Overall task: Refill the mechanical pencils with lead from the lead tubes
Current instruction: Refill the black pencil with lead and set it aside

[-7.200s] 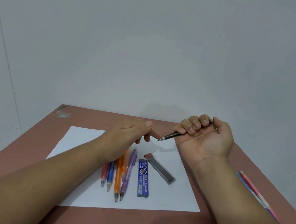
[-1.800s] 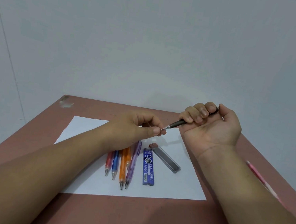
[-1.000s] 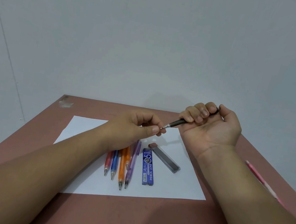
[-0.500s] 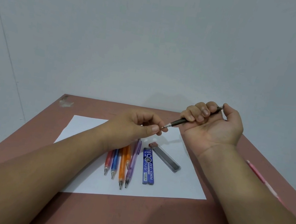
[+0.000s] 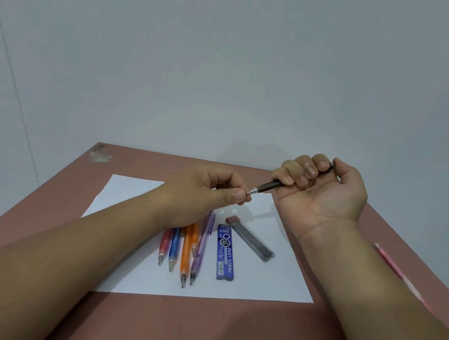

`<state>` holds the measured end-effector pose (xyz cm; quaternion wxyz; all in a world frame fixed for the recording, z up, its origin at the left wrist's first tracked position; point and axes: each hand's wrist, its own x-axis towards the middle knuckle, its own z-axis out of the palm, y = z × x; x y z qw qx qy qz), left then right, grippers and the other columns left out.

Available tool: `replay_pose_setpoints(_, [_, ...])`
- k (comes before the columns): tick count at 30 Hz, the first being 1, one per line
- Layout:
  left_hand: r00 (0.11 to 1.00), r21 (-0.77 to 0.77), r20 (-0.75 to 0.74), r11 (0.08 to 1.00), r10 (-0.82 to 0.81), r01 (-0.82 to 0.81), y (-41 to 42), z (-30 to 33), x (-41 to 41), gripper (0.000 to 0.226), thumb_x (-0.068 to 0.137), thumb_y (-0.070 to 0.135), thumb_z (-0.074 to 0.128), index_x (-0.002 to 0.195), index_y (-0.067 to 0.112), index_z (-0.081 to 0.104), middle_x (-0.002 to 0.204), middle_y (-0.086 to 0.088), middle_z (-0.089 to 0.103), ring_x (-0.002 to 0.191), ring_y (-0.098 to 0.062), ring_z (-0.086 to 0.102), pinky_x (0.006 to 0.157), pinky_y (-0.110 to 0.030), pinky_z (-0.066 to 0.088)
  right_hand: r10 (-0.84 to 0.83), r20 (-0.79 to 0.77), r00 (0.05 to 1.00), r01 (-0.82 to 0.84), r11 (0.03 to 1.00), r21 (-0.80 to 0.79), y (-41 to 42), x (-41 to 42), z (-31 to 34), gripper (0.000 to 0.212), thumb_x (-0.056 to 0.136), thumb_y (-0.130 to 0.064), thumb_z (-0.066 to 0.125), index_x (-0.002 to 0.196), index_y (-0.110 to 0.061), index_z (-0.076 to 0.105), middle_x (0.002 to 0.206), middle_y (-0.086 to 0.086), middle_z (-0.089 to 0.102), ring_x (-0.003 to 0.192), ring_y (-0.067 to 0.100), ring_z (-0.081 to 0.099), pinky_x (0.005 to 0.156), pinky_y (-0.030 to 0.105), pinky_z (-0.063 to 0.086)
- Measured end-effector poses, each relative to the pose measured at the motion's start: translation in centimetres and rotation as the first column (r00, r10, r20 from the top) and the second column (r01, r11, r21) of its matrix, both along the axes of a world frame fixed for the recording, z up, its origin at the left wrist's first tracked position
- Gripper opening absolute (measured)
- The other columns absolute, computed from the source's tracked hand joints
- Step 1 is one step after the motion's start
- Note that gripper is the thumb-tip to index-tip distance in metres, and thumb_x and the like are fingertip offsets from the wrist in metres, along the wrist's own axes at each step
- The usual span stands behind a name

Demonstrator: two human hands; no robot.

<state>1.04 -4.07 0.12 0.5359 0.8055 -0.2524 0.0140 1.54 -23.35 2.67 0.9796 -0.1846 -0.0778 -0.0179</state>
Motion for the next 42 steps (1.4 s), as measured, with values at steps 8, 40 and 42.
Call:
replay_pose_setpoints(8, [1.0,0.018,-0.005,1.0,0.017,-0.017,0.0,0.0,0.1,0.014,0.098,0.025,0.062,0.089,0.024,0.072,0.093,0.015,0.075,0.092,0.002,0.066,0.086,-0.026,0.046,0.017,0.01,1.0,-0.017,1.0,-0.006,0.2,0.0,-0.2,0.037,0.094,-0.035,0.037,0.063,-0.015,0.04,0.063,0.0,0.032,0.049,0.017,0.027,0.052,0.027,0.03])
replay_pose_setpoints(40, [0.929,0.598,0.336,0.797,-0.154,-0.084,-2.9,3.8,-3.2,0.019,0.097,0.048,0.056,0.111,0.042,0.068,0.105,0.029,0.062,0.1,0.007,0.054,0.081,-0.017,0.046,-0.282,0.262,0.923,0.188,-0.263,-0.946,-3.0,-4.1,4.3,0.024,0.09,-0.015,0.051,0.079,-0.005,0.07,0.066,0.007,0.073,0.052,0.022,0.063,0.051,0.041,0.056])
replay_pose_setpoints(42, [0.892,0.717,0.371,0.69,-0.257,-0.1,-3.9,4.6,-4.0,0.026,0.097,0.053,0.054,0.119,0.044,0.064,0.115,0.028,0.059,0.105,0.005,0.052,0.088,-0.018,0.045,-0.278,0.329,0.903,0.201,-0.403,-0.893,-5.0,-5.0,4.8,0.025,0.089,-0.016,0.052,0.084,-0.001,0.071,0.07,0.014,0.072,0.053,0.027,0.057,0.048,0.039,0.048])
